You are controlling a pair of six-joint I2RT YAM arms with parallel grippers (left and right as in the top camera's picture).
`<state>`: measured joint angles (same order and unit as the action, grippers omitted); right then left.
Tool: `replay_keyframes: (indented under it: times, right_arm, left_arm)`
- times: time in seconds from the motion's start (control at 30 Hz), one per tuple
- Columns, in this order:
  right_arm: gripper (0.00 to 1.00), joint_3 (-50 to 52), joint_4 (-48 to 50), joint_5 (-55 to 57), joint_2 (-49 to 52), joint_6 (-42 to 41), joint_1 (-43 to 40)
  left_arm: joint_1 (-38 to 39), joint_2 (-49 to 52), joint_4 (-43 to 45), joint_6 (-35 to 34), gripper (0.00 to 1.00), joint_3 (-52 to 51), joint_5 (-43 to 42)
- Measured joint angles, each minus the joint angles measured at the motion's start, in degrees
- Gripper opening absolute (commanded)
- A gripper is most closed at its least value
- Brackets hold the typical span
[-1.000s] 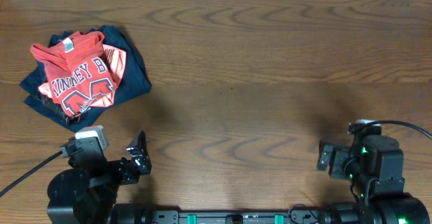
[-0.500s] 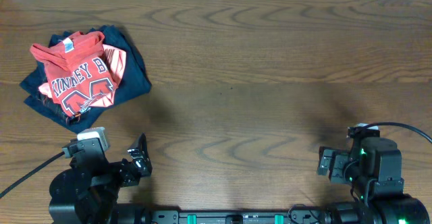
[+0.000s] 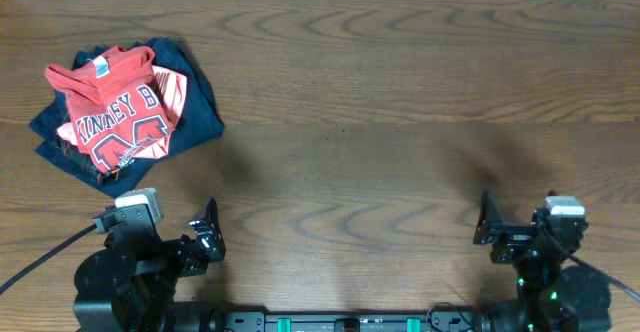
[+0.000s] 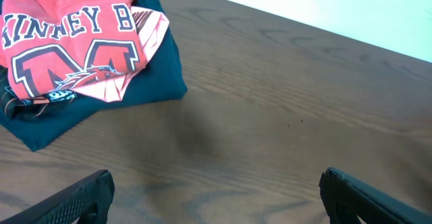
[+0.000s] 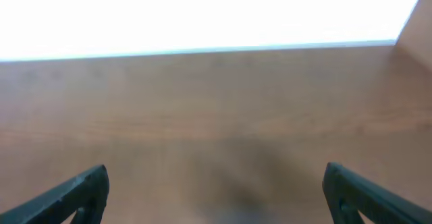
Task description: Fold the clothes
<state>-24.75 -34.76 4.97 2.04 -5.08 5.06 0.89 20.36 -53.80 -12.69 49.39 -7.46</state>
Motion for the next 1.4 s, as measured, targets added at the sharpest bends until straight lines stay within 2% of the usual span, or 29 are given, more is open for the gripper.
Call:
replay_keyframes:
  times: [0.2, 0.3, 0.4, 1.4]
  right_arm:
    - [0.99, 14.8, 24.2, 0.0, -1.2, 1.1, 0.0]
    - [0.99, 21.3, 33.1, -0.2, -1.4, 1.8, 0.0]
    - [0.99, 24.3, 32.9, -0.4, -1.3, 2.4, 0.0]
    - [0.99, 24.4, 31.2, -0.4, -1.4, 2.8, 0.0]
  left_arm:
    - [0.0, 0.1, 0.0, 0.0, 0.98, -0.1, 0.0]
    - [0.0, 0.1, 0.0, 0.0, 0.98, -0.1, 0.0]
    - [0.0, 0.1, 0.0, 0.0, 0.98, -0.1, 0.0]
    - [0.0, 0.1, 0.0, 0.0, 0.98, -0.1, 0.0]
